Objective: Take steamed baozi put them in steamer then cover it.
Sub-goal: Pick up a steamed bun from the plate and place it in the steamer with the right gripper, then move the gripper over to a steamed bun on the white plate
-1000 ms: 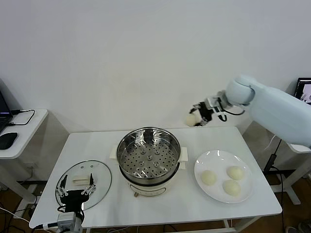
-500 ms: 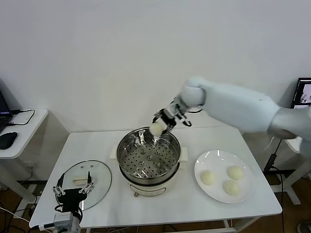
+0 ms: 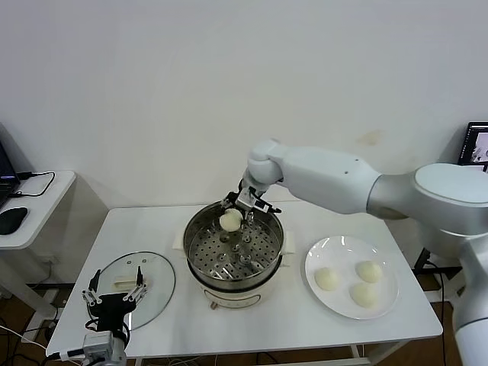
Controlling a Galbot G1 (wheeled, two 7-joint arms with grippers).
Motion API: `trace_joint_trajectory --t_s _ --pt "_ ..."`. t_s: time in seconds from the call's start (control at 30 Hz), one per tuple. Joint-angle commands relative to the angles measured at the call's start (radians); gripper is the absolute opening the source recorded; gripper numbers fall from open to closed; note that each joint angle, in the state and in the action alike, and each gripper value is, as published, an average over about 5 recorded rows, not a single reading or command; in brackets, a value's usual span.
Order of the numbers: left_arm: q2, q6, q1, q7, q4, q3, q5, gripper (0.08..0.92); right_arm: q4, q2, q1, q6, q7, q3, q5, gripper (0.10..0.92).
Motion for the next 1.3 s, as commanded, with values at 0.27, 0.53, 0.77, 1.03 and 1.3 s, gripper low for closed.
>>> trace_joint_trajectory --t_s 0.27,0.53,0.77,1.03,1.3 --pt "-0.003 0.001 0.005 -0.001 -0.022 0.001 0.002 0.823 -0.041 0.027 -0.014 0.081 0.035 0.005 -0.097 0.758" --pt "-0.001 0.006 0.011 0.002 -0.043 0.006 0.004 0.823 0.211 -0.138 0.148 -0.264 -0.088 -0.003 0.293 0.822" --pt "0.005 0.011 0.006 0.005 -0.047 0.010 0.005 0.823 0.493 -0.434 0.229 -0.677 -0.161 0.018 0.444 0.823" --pt "0.016 0.014 0.004 0.007 -0.046 0.011 0.006 0.823 0.682 -0.784 0.201 -0.817 -0.171 0.050 0.407 0.823" --pt "0.026 0.013 0.005 0.007 -0.038 0.011 0.009 0.823 0.741 -0.968 0.081 -0.807 -0.163 0.052 0.311 0.823"
